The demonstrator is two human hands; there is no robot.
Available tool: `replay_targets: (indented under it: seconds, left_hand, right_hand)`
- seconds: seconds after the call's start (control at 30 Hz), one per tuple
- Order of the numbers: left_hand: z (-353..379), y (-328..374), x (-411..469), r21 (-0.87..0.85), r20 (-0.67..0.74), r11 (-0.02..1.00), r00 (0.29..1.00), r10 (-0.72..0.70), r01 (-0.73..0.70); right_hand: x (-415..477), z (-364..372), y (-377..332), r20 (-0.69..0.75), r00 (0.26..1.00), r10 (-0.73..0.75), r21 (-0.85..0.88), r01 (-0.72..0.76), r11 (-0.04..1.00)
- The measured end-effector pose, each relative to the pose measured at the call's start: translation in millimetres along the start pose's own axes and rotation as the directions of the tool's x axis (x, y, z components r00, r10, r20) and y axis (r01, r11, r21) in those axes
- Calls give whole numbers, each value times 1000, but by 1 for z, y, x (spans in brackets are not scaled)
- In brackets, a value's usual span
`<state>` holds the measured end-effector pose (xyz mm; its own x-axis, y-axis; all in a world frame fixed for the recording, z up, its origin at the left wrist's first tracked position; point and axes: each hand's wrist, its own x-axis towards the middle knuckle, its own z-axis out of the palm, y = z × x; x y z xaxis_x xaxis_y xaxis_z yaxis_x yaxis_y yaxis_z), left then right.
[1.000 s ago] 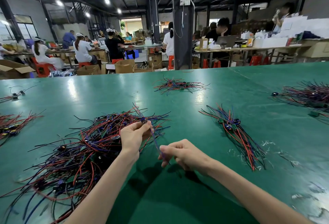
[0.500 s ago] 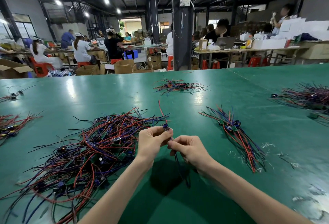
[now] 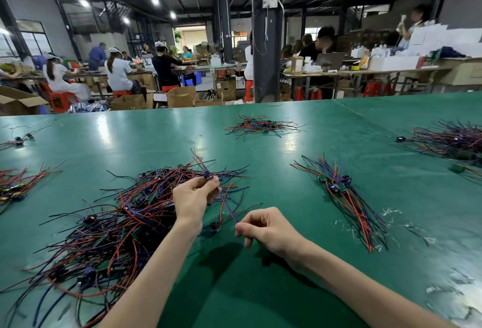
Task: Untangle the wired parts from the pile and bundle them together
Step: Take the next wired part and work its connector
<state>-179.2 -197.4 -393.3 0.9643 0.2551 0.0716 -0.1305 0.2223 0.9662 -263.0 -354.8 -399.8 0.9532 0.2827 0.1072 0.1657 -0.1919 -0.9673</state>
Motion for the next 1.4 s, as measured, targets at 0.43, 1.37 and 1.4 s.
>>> replay_targets:
  seconds: [0.43, 1.37, 1.4]
  left_hand:
    - [-2, -2, 5, 73, -37, 990, 992, 123, -120]
    - [24, -9, -31, 586, 263, 733, 937, 230, -345]
    - [20, -8, -30, 716, 281, 572, 915, 289, -400]
  right_hand:
    - [4, -2, -6, 11, 968, 250, 260, -244, 934]
    - [14, -130, 1, -658, 753, 28, -292, -289, 912]
    - [13, -140, 6, -686, 724, 76, -318, -392, 863]
